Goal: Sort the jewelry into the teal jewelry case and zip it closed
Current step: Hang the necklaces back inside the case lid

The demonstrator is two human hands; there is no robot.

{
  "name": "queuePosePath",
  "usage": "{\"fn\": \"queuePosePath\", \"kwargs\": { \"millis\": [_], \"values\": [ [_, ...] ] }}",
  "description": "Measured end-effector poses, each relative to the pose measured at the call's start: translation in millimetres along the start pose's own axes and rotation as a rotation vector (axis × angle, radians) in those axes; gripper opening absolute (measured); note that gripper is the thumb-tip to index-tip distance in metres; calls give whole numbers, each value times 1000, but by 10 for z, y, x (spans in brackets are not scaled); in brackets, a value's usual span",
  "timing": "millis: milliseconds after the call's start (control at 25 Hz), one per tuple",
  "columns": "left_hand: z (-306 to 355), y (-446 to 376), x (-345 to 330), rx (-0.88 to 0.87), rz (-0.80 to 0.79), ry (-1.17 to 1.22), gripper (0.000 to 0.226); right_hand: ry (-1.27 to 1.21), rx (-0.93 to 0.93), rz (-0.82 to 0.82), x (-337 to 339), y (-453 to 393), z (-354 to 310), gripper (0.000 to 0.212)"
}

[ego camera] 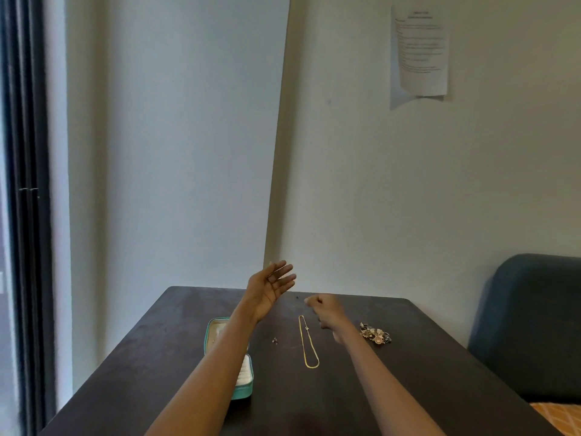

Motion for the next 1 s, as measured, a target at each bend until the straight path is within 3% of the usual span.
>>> {"fn": "queuePosePath", "kwargs": {
  "millis": [80,240,600,800,1000],
  "values": [
    [-36,-24,55,-30,26,-3,27,46,22,-117,-72,69,-28,21],
    [-172,-22,194,-22,64,-307,31,50,96,-199,-152,63,-165,34],
    [-267,128,124,245,-135,-712,51,46,267,55,-114,-42,-250,39],
    [-309,159,124,291,-178,-571,57,-78,204,58,-134,-19,-206,40],
    [-157,90,192,120,-27,-106,26,-101,39,-83,-245,108,33,34]
  ]
}}
Point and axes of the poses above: each hand's wrist, its own y-axis away from the middle knuckle, its own x-axis out of the back of the hand, z = x × y, the point moved 4 cm from there along -y, towards the middle knuckle, and after that the axes turned 7 degrees about z, right-handed, at the moved point
